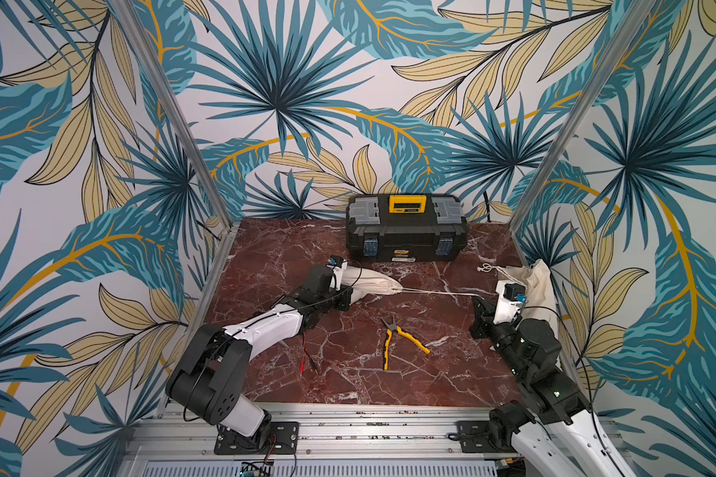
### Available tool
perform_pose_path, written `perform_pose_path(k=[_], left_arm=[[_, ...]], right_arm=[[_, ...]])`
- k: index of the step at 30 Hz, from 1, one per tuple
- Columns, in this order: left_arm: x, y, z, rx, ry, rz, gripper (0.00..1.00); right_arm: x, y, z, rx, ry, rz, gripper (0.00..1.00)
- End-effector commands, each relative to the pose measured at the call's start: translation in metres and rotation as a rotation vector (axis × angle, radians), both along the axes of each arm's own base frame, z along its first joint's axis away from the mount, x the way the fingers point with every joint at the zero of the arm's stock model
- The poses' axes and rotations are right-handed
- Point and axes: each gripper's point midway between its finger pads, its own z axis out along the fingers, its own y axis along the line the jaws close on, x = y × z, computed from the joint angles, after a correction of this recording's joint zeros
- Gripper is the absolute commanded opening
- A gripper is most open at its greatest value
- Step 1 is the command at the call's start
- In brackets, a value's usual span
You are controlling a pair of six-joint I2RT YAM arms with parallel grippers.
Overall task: Close the soil bag
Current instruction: Frap the soil bag at the center of the board.
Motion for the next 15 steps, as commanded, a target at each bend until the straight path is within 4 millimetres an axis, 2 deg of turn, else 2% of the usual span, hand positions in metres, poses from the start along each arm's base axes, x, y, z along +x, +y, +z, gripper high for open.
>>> perform_pose_path(k=[1,3,6,8,12,15], left_arm=[[0.002,0.16,-0.053,0.196,0.135,0.559,0.0],[0.005,0.17,-0.036,0.16,0.092,0.59,0.0],[0.013,0.167,-0.002,0.148,0.008,0.568,0.0],[0.02,0.172,0.025,0.164,-0.053,0.586,0.0],[0.031,0.197,0.069,0.263,-0.141,0.653,0.0],[0.034,0.228,0.096,0.351,-0.194,0.748,0.0]], right_arm=[[0.005,-0.07,0.053,0.112,-0.203,-0.381,0.0],[0.014,-0.057,0.045,0.101,-0.186,-0.327,0.0],[0.031,-0.015,0.036,0.087,-0.162,-0.131,0.0],[0.045,0.008,0.033,0.092,-0.147,-0.044,0.0],[0.074,0.06,0.017,0.131,-0.077,0.147,0.0],[0.089,0.096,0.007,0.169,-0.045,0.293,0.0]])
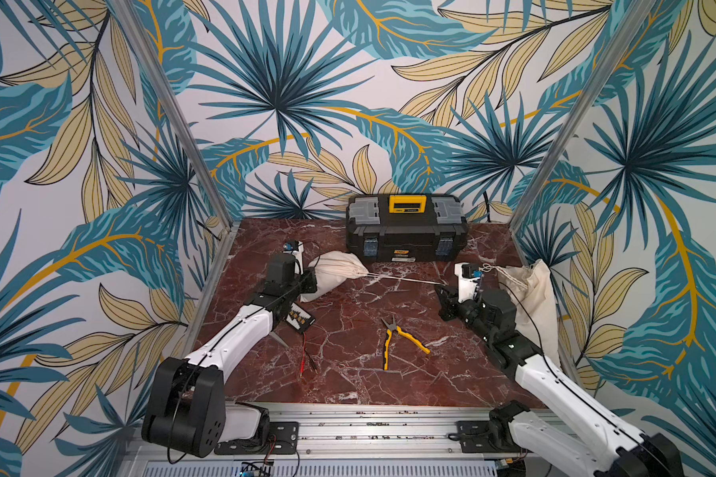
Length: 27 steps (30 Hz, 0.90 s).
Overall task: Close the soil bag
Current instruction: Frap the soil bag at the center of the board, then place the soil bag at the center of the board.
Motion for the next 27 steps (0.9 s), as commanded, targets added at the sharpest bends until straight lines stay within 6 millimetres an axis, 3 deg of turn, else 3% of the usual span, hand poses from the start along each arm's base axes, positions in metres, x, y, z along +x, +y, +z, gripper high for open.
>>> perform_pose_path(k=[1,6,9,11,14,17,21,23,25,27], left_arm=[[0.001,0.118,0.034,0.266,-0.045,0.441,0.0],[-0.023,0.151,0.051,0.393,-0.047,0.557,0.0],[-0.043,0.162,0.058,0.436,-0.064,0.614,0.0],[-0.049,0.165,0.056,0.459,-0.067,0.621,0.0],[-0.046,0.145,0.031,0.461,-0.002,0.535,0.0],[-0.04,0.121,-0.003,0.452,0.087,0.432,0.03],[-0.037,0.1,-0.029,0.435,0.136,0.349,0.29],[-0.037,0.096,-0.025,0.433,0.125,0.333,0.45],[-0.038,0.091,-0.009,0.427,0.083,0.311,0.64],[-0.04,0.08,0.009,0.395,0.021,0.262,0.76]], right_arm=[[0.03,0.012,0.04,0.138,-0.119,0.026,0.0],[0.05,0.059,0.009,0.129,-0.016,0.183,0.02],[0.056,0.073,-0.017,0.1,0.048,0.221,0.22],[0.06,0.07,-0.027,0.06,0.074,0.203,0.35],[0.062,0.047,-0.027,-0.055,0.083,0.102,0.58],[0.062,0.009,-0.011,-0.209,0.091,-0.042,0.67],[0.061,-0.047,0.031,-0.35,0.044,-0.268,0.78],[0.058,-0.079,0.042,-0.437,0.055,-0.395,0.83],[0.053,-0.109,0.051,-0.529,0.068,-0.515,0.85],[0.049,-0.133,0.051,-0.616,0.095,-0.598,0.89]])
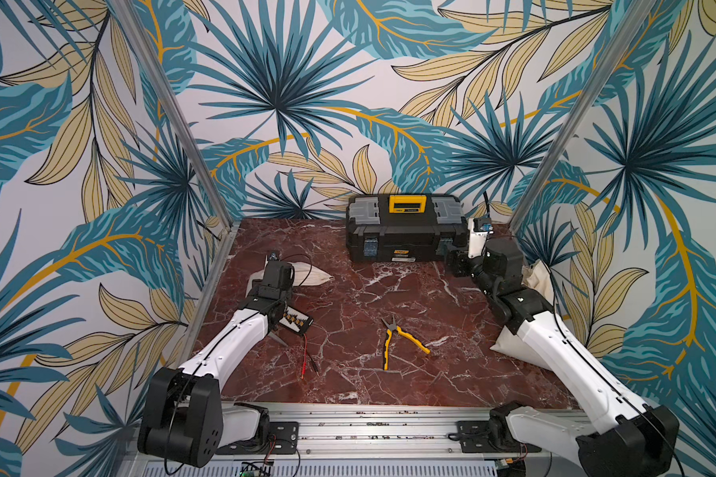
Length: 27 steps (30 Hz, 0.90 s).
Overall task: Close the soil bag
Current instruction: Place the soil bag at the center of the board, then pick up the soil bag from the center of the board.
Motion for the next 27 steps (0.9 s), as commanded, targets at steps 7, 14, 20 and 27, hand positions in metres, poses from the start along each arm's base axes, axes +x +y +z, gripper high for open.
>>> perform_pose_path(k=[7,14,20,27], left_arm=[[-0.009,-0.049,0.077,-0.156,-0.241,-0.258,0.93],[-0.011,-0.061,0.081,-0.207,-0.267,-0.318,0.94],[-0.013,-0.07,0.081,-0.24,-0.268,-0.361,0.94],[-0.021,-0.094,0.091,-0.241,-0.279,-0.471,0.95]], right_arm=[[-0.019,-0.109,-0.071,-0.408,0.341,-0.364,0.99],[-0.001,-0.13,-0.122,-0.422,0.433,-0.361,0.99],[0.028,-0.132,-0.13,-0.401,0.397,-0.341,0.46],[0.032,-0.072,-0.059,-0.254,0.213,-0.143,0.0]])
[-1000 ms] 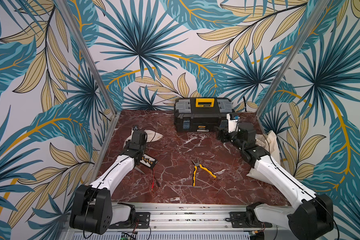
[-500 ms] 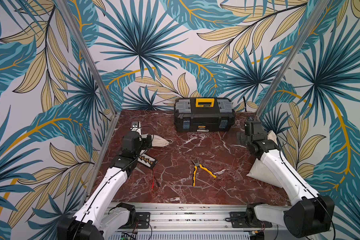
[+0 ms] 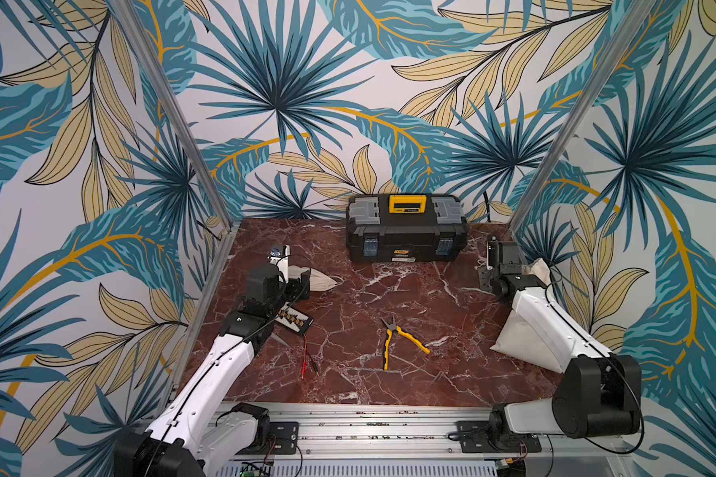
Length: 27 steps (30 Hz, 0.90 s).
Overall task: Close the soil bag
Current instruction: Pick up the soil bag from the center of the board, then place the soil bag at the center of the board.
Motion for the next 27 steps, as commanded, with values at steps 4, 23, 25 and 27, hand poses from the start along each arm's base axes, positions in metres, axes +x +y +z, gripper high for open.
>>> perform_pose_path(k=[4,23,25,27], left_arm=[[-0.013,-0.041,0.022,0.004,-0.068,-0.173,0.95],[-0.051,-0.142,0.085,-0.13,-0.302,-0.607,0.91],[-0.051,-0.153,0.094,-0.159,-0.32,-0.662,0.88],[-0.045,-0.163,0.101,-0.178,-0.308,-0.695,0.85]], right_arm=[[-0.004,0.085,0.099,0.181,-0.242,0.304,0.0],[-0.034,0.317,0.117,0.563,-0.305,1.066,0.0],[-0.037,0.329,0.113,0.566,-0.299,1.092,0.0],[-0.039,0.337,0.111,0.571,-0.292,1.11,0.0]])
